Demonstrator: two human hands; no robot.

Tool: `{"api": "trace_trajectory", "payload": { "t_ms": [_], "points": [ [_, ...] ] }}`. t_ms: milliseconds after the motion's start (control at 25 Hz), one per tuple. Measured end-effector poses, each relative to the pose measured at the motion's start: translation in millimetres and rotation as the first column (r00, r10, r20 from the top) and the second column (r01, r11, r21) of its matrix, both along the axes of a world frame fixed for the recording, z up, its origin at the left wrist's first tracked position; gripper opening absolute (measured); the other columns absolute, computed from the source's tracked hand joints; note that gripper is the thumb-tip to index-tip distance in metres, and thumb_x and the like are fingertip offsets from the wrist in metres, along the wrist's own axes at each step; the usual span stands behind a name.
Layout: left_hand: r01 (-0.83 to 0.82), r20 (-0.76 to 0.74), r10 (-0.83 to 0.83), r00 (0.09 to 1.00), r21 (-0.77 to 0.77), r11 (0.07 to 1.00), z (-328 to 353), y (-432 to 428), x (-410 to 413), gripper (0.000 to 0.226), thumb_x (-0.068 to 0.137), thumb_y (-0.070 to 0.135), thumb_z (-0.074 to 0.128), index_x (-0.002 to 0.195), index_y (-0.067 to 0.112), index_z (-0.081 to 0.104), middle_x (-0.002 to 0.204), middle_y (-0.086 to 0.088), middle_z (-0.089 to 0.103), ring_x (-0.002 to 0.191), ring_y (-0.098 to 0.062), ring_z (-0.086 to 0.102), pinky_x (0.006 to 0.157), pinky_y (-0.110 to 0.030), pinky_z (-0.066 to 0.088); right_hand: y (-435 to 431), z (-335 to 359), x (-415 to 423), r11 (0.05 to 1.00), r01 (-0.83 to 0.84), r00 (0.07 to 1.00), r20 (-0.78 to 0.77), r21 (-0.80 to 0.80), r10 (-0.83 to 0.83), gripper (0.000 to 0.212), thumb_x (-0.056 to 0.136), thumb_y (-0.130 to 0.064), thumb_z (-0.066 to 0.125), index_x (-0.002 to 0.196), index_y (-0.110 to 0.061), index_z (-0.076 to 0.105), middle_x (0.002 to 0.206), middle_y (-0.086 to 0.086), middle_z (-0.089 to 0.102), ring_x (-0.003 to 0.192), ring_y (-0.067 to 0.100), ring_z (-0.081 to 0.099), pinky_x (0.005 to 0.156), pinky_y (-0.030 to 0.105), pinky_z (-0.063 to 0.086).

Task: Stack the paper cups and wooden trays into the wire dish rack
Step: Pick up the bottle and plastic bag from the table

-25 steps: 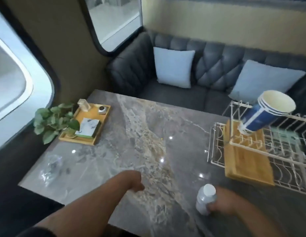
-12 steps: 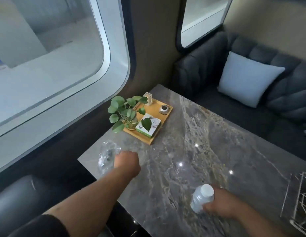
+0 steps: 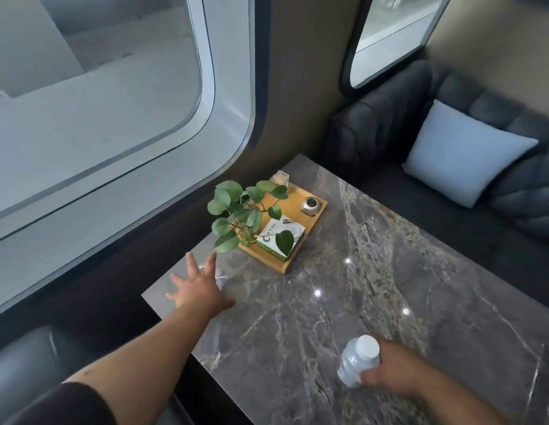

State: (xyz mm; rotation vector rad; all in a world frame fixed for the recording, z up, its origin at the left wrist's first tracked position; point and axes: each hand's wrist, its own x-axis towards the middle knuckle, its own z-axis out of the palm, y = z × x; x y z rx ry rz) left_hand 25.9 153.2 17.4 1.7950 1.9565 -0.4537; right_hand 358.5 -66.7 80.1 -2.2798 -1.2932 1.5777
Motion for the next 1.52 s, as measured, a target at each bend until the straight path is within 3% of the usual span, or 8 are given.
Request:
{"api": "trace_trajectory", "payload": {
  "t_ms": [160, 400, 560, 680, 800, 1080, 1400, 1520],
  "points": [
    [0.04, 0.101, -0.028, 0.994, -0.123, 0.992, -20.6, 0.1, 8.8, 0.098, 0.08, 0.044, 0.074, 0.158, 0.041, 0.013, 0.167, -0.021, 0.0, 0.125, -0.046, 0.058, 0.093, -0.052, 0.058, -12.7, -0.8, 13.1, 1.0, 0.021, 0.998, 0.057, 0.005, -0.022, 0.064, 0.053, -0.045, 0.086, 0.114, -0.036, 0.069, 0.105, -0.016, 0.078, 0.1, 0.0, 0.072, 0.097, 0.029, 0.056],
    [0.315, 0.075, -0.313, 0.947, -0.009, 0.949, -28.6, -26.7, 41.0, 0.042, 0.095, 0.042, 0.054, 0.136, 0.039, 0.045, 0.132, -0.01, 0.049, 0.107, -0.033, 0.066, 0.078, -0.042, 0.059, -53.9, -11.8, 42.6, 0.995, 0.087, 0.99, 0.104, 0.046, -0.092, 0.073, 0.055, -0.048, 0.088, 0.12, -0.023, 0.066, 0.115, -0.004, 0.076, 0.111, 0.015, 0.071, 0.099, 0.04, 0.055],
    [0.541, 0.118, -0.529, 0.841, -0.149, 0.827, -12.9, -56.1, 94.3, 0.047, 0.085, 0.034, 0.056, 0.13, 0.045, 0.052, 0.13, -0.004, 0.052, 0.112, -0.03, 0.064, 0.089, -0.038, 0.056, -95.1, -13.8, 67.6, 0.974, 0.191, 0.98, 0.031, 0.122, -0.196, 0.077, 0.058, -0.042, 0.09, 0.126, -0.016, 0.065, 0.116, -0.001, 0.076, 0.112, 0.014, 0.071, 0.102, 0.043, 0.054],
    [0.634, 0.174, -0.611, 0.773, -0.168, 0.755, 3.1, -90.3, 145.4, 0.054, 0.08, 0.029, 0.061, 0.131, 0.043, 0.052, 0.133, -0.001, 0.057, 0.117, -0.026, 0.064, 0.093, -0.035, 0.052, -127.3, 0.6, 81.6, 0.963, 0.212, 0.977, -0.001, 0.169, -0.215, 0.051, 0.064, -0.043, 0.088, 0.11, -0.044, 0.066, 0.104, -0.013, 0.077, 0.1, 0.004, 0.071, 0.092, 0.028, 0.056],
    [0.645, 0.21, -0.618, 0.758, -0.101, 0.757, 16.1, -130.8, 191.2, 0.05, 0.079, 0.029, 0.065, 0.127, 0.036, 0.053, 0.131, 0.003, 0.064, 0.117, -0.022, 0.064, 0.094, -0.031, 0.051, -162.6, 4.7, 97.2, 0.939, 0.228, 0.973, -0.04, 0.258, -0.226, 0.031, 0.07, -0.031, 0.09, 0.096, -0.029, 0.074, 0.096, -0.011, 0.08, 0.088, 0.0, 0.074, 0.083, 0.02, 0.058],
    [0.844, 0.149, -0.837, 0.526, 0.032, 0.536, 41.0, -241.4, 286.5, 0.037, 0.087, 0.025, 0.063, 0.123, 0.032, 0.062, 0.135, 0.001, 0.052, 0.118, -0.025, 0.062, 0.095, -0.033, 0.053, -285.6, 5.5, 149.9, 0.884, 0.409, 0.912, -0.087, 0.225, -0.4, 0.07, 0.056, -0.05, 0.091, 0.118, -0.025, 0.071, 0.117, -0.009, 0.076, 0.114, 0.007, 0.069, 0.106, 0.038, 0.052],
    [0.879, 0.036, -0.88, 0.474, 0.036, 0.476, 62.3, -340.1, 340.7, 0.035, 0.089, 0.029, 0.058, 0.123, 0.037, 0.057, 0.128, -0.005, 0.055, 0.116, -0.03, 0.063, 0.094, -0.037, 0.053, -398.4, 21.2, 188.2, 0.806, 0.528, 0.847, -0.103, 0.269, -0.521, 0.058, 0.07, -0.021, 0.092, 0.122, -0.021, 0.067, 0.123, -0.003, 0.072, 0.114, 0.008, 0.066, 0.111, 0.035, 0.048],
    [0.881, 0.02, -0.883, 0.468, 0.061, 0.468, 65.0, -362.1, 346.2, 0.036, 0.09, 0.03, 0.057, 0.125, 0.039, 0.058, 0.129, -0.004, 0.056, 0.117, -0.028, 0.062, 0.095, -0.035, 0.051, -420.4, 17.7, 192.8, 0.773, 0.547, 0.825, -0.05, 0.321, -0.563, 0.072, 0.075, -0.026, 0.089, 0.137, -0.019, 0.053, 0.139, 0.001, 0.058, 0.124, 0.01, 0.056, 0.111, 0.016, 0.039]
  ]
}}
